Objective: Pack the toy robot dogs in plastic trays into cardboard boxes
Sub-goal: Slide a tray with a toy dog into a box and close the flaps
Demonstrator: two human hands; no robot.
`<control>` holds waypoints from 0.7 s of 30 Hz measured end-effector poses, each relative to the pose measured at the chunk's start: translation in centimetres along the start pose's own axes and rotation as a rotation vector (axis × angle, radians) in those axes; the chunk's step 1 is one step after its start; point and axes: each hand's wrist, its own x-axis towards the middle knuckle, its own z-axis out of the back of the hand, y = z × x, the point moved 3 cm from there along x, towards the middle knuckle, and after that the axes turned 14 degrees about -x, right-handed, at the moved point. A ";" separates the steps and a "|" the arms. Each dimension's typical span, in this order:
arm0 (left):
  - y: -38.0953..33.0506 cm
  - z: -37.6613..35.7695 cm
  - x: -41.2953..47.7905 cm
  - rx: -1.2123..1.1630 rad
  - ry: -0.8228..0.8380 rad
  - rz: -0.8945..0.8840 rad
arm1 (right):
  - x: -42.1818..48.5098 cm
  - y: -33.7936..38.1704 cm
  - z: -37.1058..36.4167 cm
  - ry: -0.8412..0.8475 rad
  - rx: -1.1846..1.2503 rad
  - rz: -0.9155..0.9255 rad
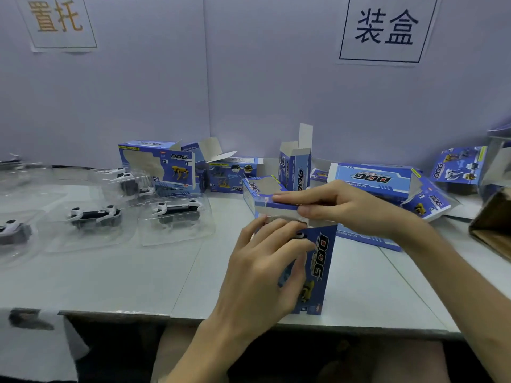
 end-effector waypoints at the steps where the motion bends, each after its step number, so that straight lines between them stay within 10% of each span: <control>1: -0.2 -0.1 -0.2 0.007 -0.011 -0.003 | 0.0 -0.1 0.0 0.001 -0.010 0.007; 21: 0.4 -0.8 -0.7 -0.033 0.044 0.076 | -1.6 0.9 -1.1 -0.119 0.020 -0.034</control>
